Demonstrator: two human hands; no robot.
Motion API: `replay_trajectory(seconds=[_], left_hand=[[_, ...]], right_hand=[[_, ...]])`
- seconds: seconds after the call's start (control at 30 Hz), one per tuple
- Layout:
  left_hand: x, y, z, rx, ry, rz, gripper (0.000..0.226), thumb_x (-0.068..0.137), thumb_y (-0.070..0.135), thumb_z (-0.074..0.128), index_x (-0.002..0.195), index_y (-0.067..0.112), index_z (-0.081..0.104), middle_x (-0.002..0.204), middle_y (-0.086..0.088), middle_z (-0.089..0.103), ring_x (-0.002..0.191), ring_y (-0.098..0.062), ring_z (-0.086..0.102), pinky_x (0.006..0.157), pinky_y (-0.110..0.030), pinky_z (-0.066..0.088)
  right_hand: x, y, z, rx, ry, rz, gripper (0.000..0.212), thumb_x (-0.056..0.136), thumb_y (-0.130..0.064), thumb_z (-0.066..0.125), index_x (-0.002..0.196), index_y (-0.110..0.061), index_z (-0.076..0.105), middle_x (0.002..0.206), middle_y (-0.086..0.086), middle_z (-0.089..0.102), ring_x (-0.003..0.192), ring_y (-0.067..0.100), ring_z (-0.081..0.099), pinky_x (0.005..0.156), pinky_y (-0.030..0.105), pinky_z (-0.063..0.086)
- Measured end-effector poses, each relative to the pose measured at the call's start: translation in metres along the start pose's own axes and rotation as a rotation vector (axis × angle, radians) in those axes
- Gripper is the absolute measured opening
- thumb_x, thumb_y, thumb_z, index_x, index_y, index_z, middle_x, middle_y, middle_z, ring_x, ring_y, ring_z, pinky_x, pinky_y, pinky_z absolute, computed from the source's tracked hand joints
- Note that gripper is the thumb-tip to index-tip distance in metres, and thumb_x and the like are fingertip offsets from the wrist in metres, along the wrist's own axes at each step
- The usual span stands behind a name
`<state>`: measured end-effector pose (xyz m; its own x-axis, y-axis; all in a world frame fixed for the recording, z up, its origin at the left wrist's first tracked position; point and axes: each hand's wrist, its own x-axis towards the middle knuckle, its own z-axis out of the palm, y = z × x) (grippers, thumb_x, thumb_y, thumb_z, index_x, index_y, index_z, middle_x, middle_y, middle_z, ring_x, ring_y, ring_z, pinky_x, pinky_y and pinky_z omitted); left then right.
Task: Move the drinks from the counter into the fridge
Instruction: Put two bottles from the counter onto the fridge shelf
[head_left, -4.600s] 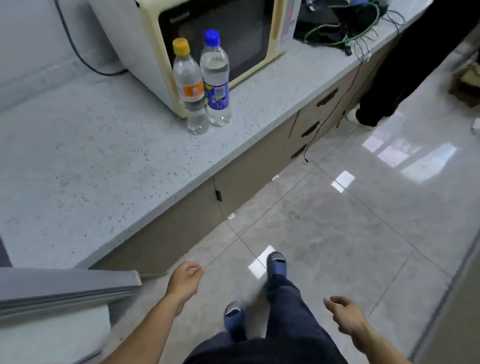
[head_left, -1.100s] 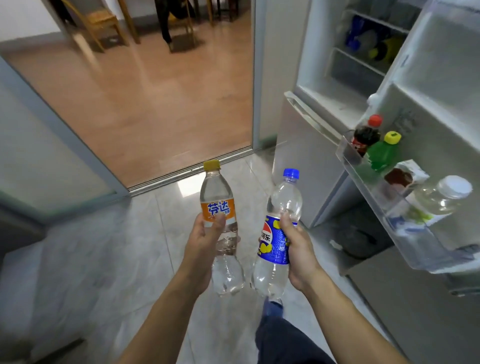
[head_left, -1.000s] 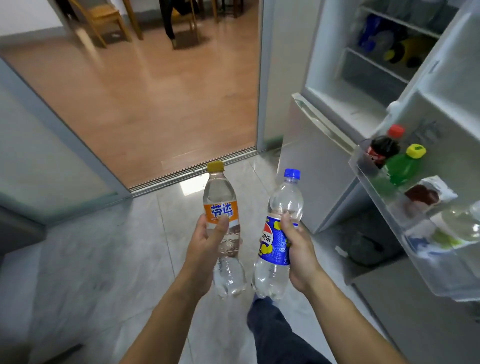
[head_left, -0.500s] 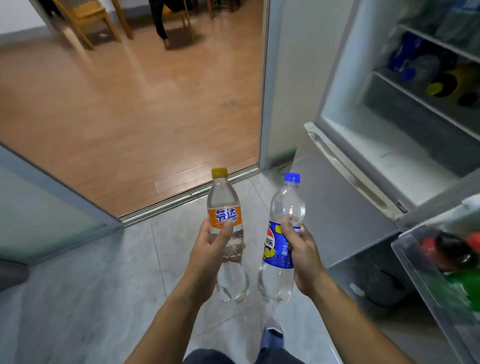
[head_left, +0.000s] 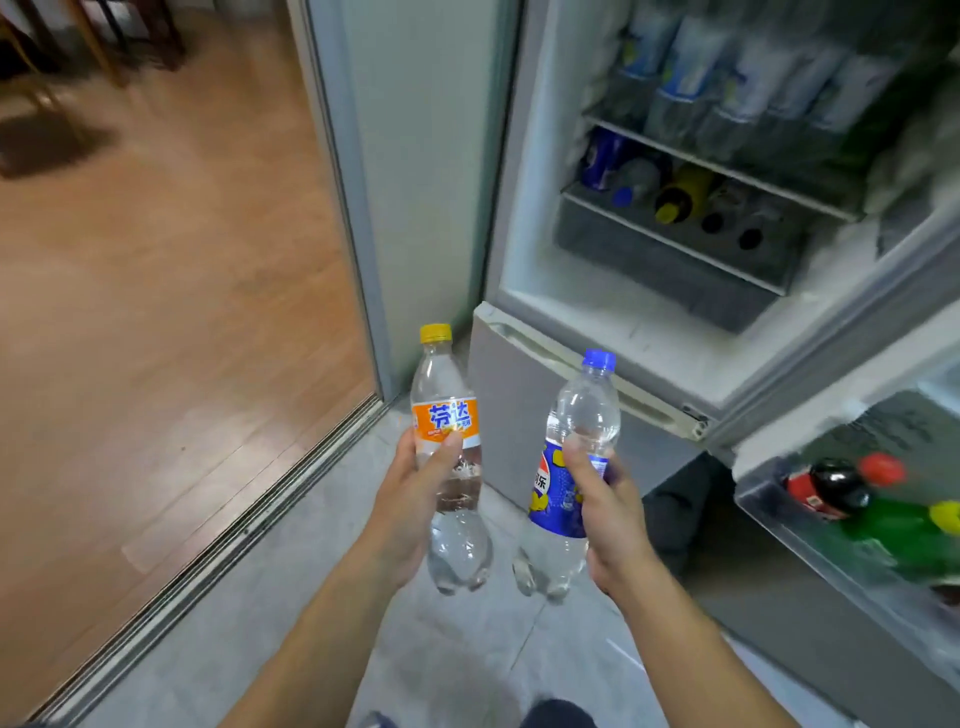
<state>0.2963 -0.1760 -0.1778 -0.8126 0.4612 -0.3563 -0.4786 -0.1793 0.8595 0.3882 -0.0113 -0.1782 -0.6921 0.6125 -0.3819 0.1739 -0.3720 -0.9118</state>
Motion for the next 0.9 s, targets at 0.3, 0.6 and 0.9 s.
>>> replay_trajectory(seconds=[0.3,0.6,0.9], left_hand=[[0.079,0.04,0.081,0.169,-0.399,0.096,0.047,0.079,0.042,0.071,0.121,0.027,0.057,0.103,-0.005,0.074,0.086,-0.023,0.07,0.075,-0.04,0.057],[0.159,0.085,0.173,0.288,-0.51,0.225,0.076,0.06,0.051,0.088,0.121,0.019,0.057,0.099,-0.005,0.073,0.083,-0.016,0.069,0.073,-0.037,0.057],[0.254,0.124,0.281,0.369,-0.497,0.415,0.049,0.077,0.022,0.081,0.12,0.026,0.057,0.099,0.01,0.074,0.09,-0.006,0.071,0.072,-0.02,0.055]], right_hand=[[0.028,-0.056,-0.022,0.078,0.294,-0.242,0.057,0.057,-0.057,0.08,0.105,-0.027,0.07,0.101,-0.001,0.077,0.095,0.018,0.074,0.085,0.038,0.056],[0.107,-0.123,-0.056,0.046,0.447,-0.446,0.022,0.084,-0.018,0.077,0.097,-0.03,0.066,0.088,-0.007,0.075,0.08,0.011,0.071,0.065,0.024,0.057],[0.194,-0.205,-0.07,0.111,0.625,-0.659,0.034,0.083,-0.008,0.075,0.098,-0.032,0.057,0.073,-0.024,0.068,0.057,-0.009,0.06,0.052,0.007,0.046]])
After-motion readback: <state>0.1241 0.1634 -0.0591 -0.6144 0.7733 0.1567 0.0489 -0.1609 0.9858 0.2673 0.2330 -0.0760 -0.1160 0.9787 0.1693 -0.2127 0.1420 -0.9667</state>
